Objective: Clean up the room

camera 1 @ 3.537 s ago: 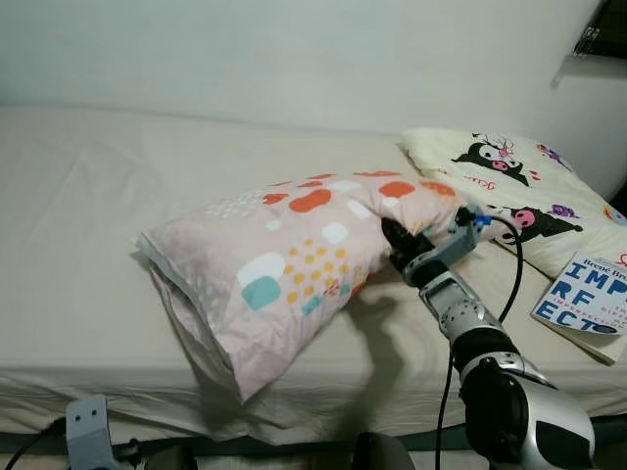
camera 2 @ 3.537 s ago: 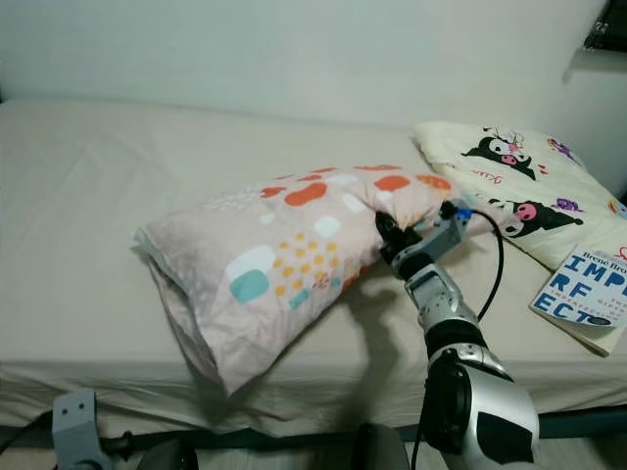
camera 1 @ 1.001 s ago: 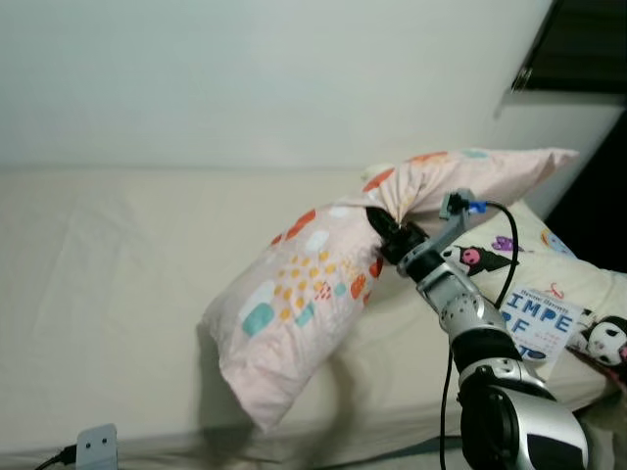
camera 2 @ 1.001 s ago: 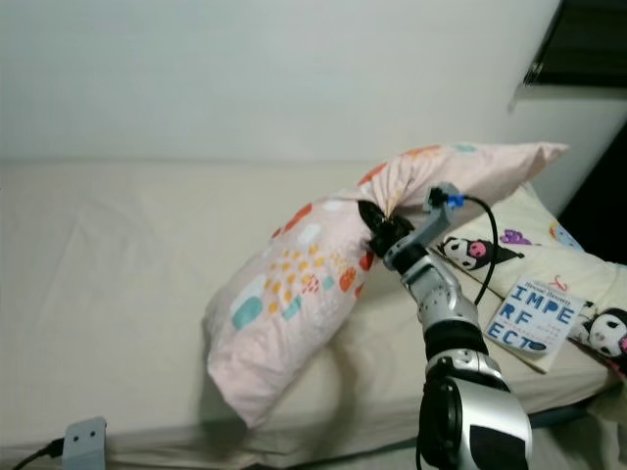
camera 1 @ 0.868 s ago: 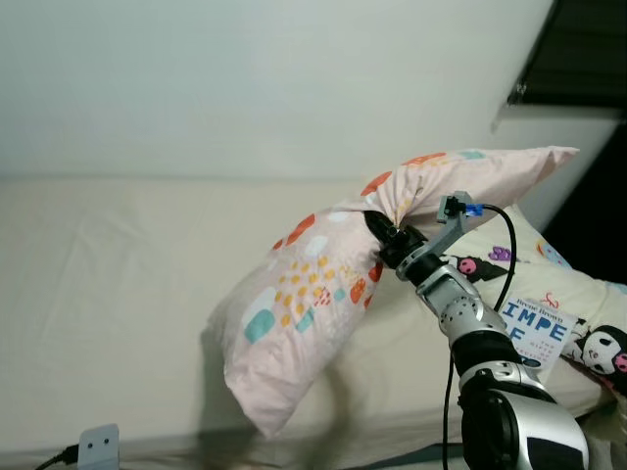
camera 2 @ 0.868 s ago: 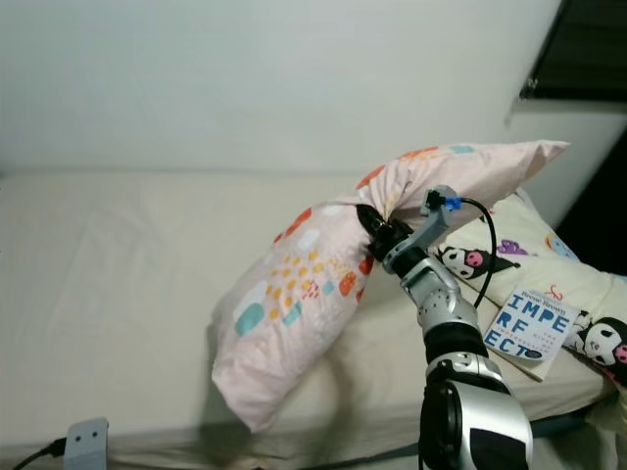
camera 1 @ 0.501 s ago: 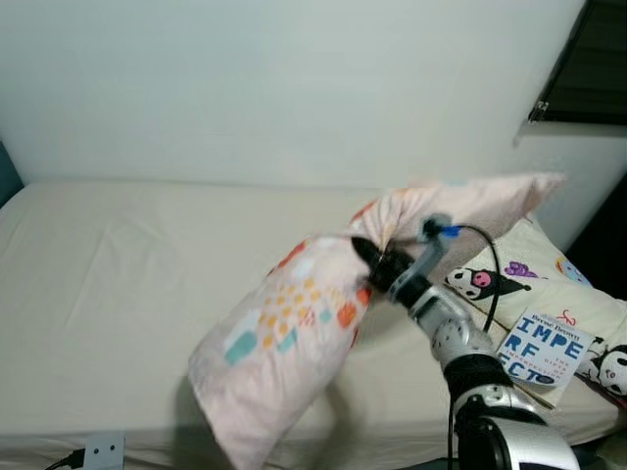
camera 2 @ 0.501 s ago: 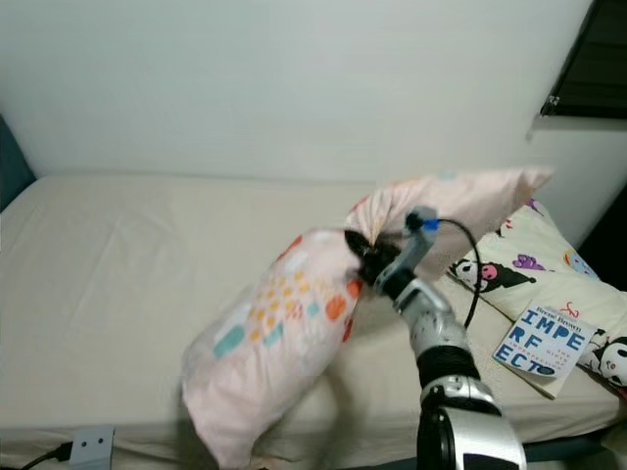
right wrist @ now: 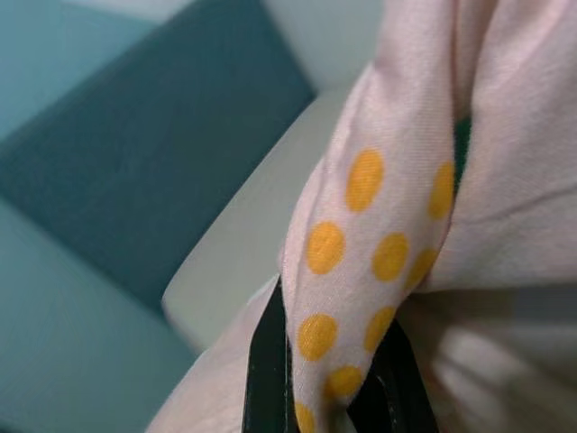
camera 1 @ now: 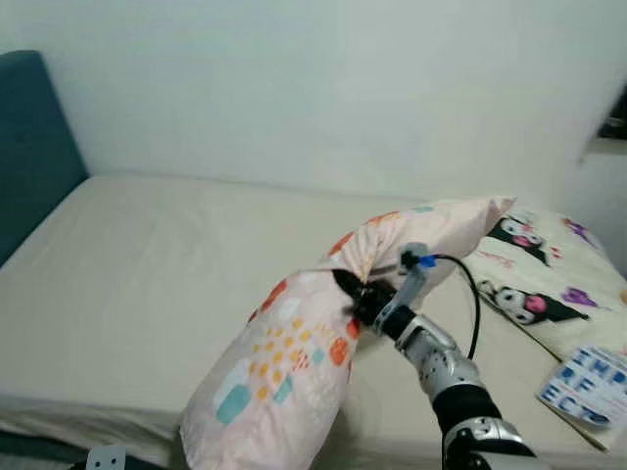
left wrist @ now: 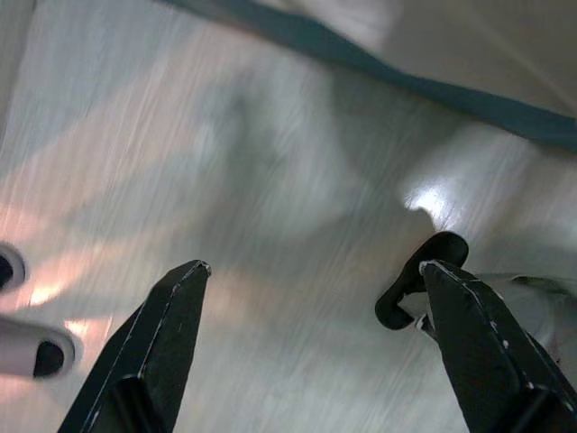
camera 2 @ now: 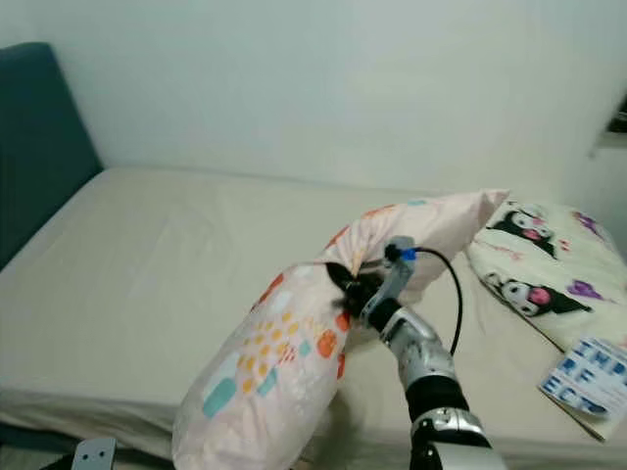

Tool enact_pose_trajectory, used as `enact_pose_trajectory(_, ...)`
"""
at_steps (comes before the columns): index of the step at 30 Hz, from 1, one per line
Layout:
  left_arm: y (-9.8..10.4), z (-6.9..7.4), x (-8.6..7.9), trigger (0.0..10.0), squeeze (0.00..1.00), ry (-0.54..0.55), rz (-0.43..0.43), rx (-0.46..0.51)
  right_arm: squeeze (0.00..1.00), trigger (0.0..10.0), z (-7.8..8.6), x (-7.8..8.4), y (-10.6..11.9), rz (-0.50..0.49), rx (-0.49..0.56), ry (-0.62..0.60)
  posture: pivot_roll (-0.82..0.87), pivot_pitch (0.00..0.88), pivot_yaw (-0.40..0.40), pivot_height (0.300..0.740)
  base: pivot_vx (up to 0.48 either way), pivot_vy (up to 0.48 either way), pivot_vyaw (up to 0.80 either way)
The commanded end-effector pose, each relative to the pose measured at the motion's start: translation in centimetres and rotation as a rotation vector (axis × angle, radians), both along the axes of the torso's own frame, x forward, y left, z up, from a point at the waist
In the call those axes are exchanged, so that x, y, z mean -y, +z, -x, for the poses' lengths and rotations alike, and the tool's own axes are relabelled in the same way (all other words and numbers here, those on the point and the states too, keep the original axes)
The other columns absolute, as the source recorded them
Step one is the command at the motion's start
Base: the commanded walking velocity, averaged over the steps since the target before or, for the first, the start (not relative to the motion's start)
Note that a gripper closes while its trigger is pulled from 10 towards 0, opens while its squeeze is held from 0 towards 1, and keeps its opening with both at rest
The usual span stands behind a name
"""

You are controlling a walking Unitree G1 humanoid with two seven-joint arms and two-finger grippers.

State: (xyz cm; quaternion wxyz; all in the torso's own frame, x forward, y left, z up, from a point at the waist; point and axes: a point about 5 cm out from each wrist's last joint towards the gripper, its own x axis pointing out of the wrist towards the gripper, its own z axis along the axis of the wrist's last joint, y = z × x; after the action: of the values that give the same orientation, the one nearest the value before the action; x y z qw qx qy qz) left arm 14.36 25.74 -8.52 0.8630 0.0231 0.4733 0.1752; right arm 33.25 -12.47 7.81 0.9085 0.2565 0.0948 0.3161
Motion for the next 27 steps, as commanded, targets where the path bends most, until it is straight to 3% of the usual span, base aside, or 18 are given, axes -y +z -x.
enact_pose_trajectory(1,-0.3,0.4,0.5,10.0,0.0,-0.006,0.019,-0.021,0.0,10.0,-0.1,0.3,0.5,0.015,0.042,-0.008,0.09,0.0,-0.099,0.74,0.0,0.0,0.8)
enact_pose_trajectory(7,-0.4,0.5,0.5,10.0,0.0,-0.008,0.027,-0.023,0.0,10.0,0.7,0.6,-0.7,0.03,0.008,-0.019,0.09,0.0,-0.098,0.74,0.0,0.0,0.8)
enact_pose_trajectory(15,-0.4,0.6,0.6,10.0,0.0,-0.015,0.039,-0.03,0.0,10.0,0.9,0.7,-0.5,0.017,0.022,-0.033,0.09,0.0,-0.089,0.74,0.0,0.0,0.8)
enact_pose_trajectory(19,-0.3,0.0,0.9,10.0,0.0,-0.029,0.069,-0.013,0.0,10.0,1.1,-0.3,-0.5,0.019,0.027,-0.01,0.09,0.0,-0.088,0.74,0.0,0.0,0.8)
enact_pose_trajectory(23,-0.3,-0.1,1.0,10.0,0.0,-0.039,0.073,-0.016,0.0,10.0,1.7,-1.4,-1.0,0.022,0.017,0.026,0.09,0.0,-0.088,0.74,0.0,-0.48,0.8)
enact_pose_trajectory(27,-0.3,0.1,0.8,10.0,0.0,-0.021,0.066,-0.017,0.0,10.0,1.8,-1.5,-1.0,0.019,0.016,0.027,0.09,0.0,-0.088,0.74,0.0,-0.314,0.8)
